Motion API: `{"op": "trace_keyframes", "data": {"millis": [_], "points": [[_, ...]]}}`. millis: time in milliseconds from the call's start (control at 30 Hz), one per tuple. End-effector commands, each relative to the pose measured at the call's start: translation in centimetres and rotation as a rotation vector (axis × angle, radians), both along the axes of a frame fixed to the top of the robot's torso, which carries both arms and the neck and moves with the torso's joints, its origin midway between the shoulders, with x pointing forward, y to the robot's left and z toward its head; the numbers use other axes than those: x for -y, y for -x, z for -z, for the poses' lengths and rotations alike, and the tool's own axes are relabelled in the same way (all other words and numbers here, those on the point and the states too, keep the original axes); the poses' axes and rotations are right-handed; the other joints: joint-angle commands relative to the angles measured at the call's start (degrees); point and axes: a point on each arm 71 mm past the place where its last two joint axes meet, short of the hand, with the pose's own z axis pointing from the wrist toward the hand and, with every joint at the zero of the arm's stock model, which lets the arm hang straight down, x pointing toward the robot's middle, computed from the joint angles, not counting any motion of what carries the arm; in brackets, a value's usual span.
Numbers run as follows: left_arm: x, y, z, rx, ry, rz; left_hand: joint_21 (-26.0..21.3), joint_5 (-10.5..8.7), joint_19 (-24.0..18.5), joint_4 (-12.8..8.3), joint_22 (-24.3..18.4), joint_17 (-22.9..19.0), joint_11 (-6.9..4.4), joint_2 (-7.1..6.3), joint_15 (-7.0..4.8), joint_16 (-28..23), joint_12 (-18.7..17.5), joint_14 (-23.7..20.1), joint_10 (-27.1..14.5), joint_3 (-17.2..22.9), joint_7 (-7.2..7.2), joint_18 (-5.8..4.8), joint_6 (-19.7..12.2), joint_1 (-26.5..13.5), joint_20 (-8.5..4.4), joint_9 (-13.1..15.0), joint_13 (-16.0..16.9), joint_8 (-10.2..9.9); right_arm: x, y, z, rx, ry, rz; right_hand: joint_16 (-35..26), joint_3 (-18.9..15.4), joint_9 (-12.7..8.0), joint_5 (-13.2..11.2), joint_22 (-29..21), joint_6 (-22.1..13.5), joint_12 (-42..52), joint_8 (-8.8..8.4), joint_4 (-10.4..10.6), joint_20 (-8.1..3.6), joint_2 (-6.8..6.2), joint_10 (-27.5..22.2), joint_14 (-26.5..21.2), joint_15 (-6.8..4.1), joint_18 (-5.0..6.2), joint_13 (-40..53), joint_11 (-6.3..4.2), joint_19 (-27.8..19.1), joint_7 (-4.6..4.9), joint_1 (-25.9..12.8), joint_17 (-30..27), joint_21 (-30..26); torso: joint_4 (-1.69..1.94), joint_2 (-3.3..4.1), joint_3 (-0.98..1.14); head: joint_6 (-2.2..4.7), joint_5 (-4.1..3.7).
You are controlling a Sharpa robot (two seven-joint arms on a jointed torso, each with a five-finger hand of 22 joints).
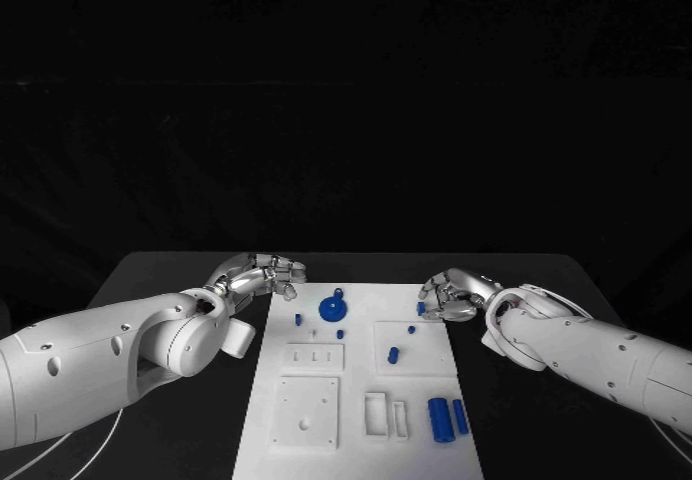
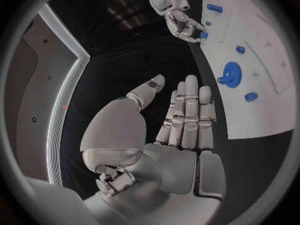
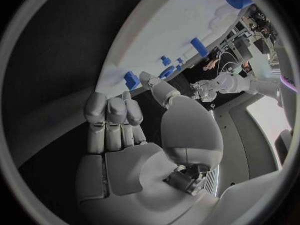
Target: Assemble the parts on the task board
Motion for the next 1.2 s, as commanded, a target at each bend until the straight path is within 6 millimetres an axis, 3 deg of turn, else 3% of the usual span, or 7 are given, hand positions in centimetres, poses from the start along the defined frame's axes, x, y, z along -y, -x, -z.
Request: {"op": "trace_keyframes", "data": {"millis": [33,233,700,933,1200], "points": [[0.23,0.04,-0.12,0.007,0.016,0.017,0.32,-0.24,-0.22,-0.22,-0.09,-0.07,0.12,-0.08,0.00,-0.33,-0.17,-0.41,-0.32,0.15,0.12,0.65,0.22,-0.36,0.05,-0.03,-0.06,-0.27,-0.23,0.04,0.18,-0.009,0.010,-0.013,-0.36,-0.02,-0.11,-0.76,0.79,0.15,0.19,-0.06,0.13,0.30,0.55,-0.03,-0.19,-0.35,7.52,4.40,0.05,-0.14,-0.11,0.15,0.10,-0.26,0.09,-0.01,-0.02,0.00,-0.02],[0.22,0.05,-0.12,0.007,0.015,0.017,0.33,-0.24,-0.22,-0.21,-0.10,-0.07,0.11,-0.06,0.00,-0.33,-0.17,-0.41,-0.30,0.15,0.12,0.65,0.23,-0.37,0.05,-0.03,-0.05,-0.27,-0.39,0.06,0.23,-0.007,0.017,-0.014,-0.42,1.16,-0.19,-3.37,0.79,0.80,0.58,0.14,0.34,0.35,0.86,0.41,0.00,-0.45,7.52,4.55,-0.06,-0.03,-0.21,0.67,0.27,-0.24,-0.03,-0.01,-0.02,-0.12,0.09],[0.15,0.06,-0.11,0.005,0.015,0.017,0.35,-0.24,-0.22,-0.21,-0.11,-0.06,0.10,-0.03,0.00,-0.32,-0.18,-0.39,-0.26,0.16,0.10,0.65,0.24,-0.37,0.05,-0.03,-0.04,-0.26,-0.44,0.01,0.28,0.000,0.031,-0.007,-0.47,2.65,-0.31,-5.13,0.81,1.62,0.84,0.36,0.55,0.34,1.14,0.74,0.15,-0.46,7.52,4.65,-0.07,0.14,-0.22,0.96,0.54,-0.16,-0.09,-0.01,0.02,-0.19,0.09],[0.20,0.09,-0.11,0.004,0.015,0.018,0.35,-0.24,-0.22,-0.20,-0.11,-0.06,0.10,-0.01,0.00,-0.31,-0.18,-0.39,-0.25,0.17,0.10,0.65,0.25,-0.37,0.06,-0.02,-0.03,-0.26,-0.59,0.00,0.33,0.003,0.039,-0.006,-0.47,4.32,-0.40,-7.86,0.83,2.54,1.20,0.63,0.70,0.29,1.34,1.13,0.25,-0.43,7.52,4.81,-0.04,0.25,-0.21,1.41,0.82,-0.09,-0.08,0.02,0.02,-0.27,0.05],[0.15,0.09,-0.11,0.003,0.015,0.017,0.36,-0.24,-0.22,-0.20,-0.12,-0.06,0.09,0.02,-0.01,-0.31,-0.19,-0.38,-0.23,0.18,0.09,0.65,0.26,-0.35,0.05,-0.02,-0.03,-0.26,-0.73,-0.02,0.38,0.003,0.041,-0.004,-0.46,4.96,-0.39,-8.42,0.87,3.22,1.45,0.88,0.90,0.29,1.47,1.39,0.32,-0.51,7.52,4.93,-0.15,0.32,-0.33,1.30,0.95,0.00,-0.07,0.02,-0.01,-0.34,0.01]]}}
